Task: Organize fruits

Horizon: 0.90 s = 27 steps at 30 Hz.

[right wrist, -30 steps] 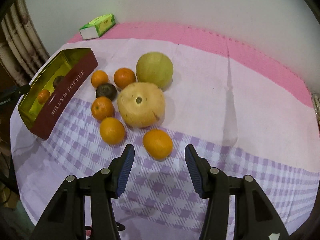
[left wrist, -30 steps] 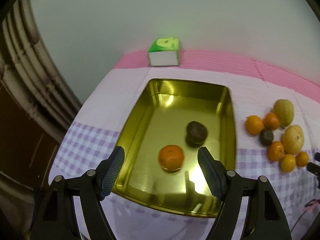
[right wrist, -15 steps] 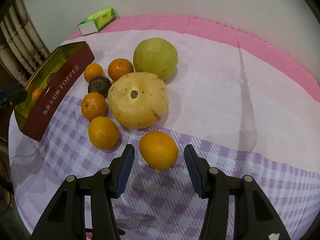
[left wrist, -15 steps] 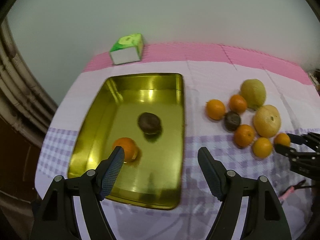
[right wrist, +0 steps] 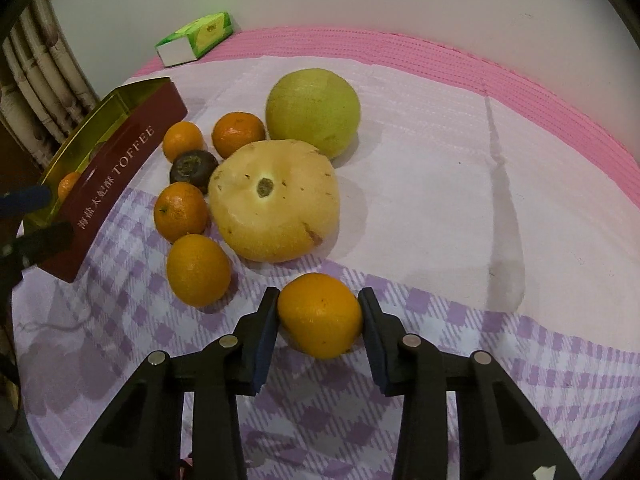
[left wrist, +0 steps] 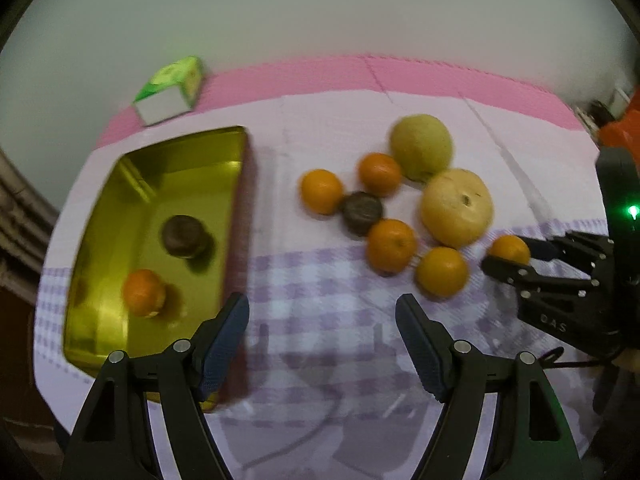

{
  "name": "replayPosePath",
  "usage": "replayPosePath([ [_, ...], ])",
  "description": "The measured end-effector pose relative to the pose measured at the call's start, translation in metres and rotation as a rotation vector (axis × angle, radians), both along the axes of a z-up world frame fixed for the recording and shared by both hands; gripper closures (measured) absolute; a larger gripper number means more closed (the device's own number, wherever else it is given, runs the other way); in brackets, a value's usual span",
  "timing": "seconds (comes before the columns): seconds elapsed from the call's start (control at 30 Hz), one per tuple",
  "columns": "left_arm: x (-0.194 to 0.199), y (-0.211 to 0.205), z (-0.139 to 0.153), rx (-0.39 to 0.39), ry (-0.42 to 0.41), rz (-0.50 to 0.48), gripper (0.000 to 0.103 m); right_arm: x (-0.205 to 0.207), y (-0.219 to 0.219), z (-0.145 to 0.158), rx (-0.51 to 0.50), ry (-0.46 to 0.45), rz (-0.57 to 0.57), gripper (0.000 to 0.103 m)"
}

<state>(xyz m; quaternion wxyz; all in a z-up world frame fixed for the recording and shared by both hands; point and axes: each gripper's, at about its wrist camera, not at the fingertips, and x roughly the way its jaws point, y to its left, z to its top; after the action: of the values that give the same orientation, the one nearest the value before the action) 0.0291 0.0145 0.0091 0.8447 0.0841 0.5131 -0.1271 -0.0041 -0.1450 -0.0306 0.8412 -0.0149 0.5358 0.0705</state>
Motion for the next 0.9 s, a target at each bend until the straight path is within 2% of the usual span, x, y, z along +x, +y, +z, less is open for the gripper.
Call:
replayPosePath([
  [0.3,0.004,-0.037,-0.015,-0.083,0.078,-0.076,0.027,-0.019,-0.028,0.001,0.001,0.043,-0.094,0.066],
  [0.53,0.014,-0.063,-0.025,-0.063,0.085,-0.113,0.027,-0.026,-0.047,0.007,0.016,0.023,-0.156,0.066],
  [0.9,0.021,-0.083,-0.033,-0.041,0.101,-0.114,0.037,-0.022,-0.065,0.003,0.045,0.019,-0.201,0.066],
])
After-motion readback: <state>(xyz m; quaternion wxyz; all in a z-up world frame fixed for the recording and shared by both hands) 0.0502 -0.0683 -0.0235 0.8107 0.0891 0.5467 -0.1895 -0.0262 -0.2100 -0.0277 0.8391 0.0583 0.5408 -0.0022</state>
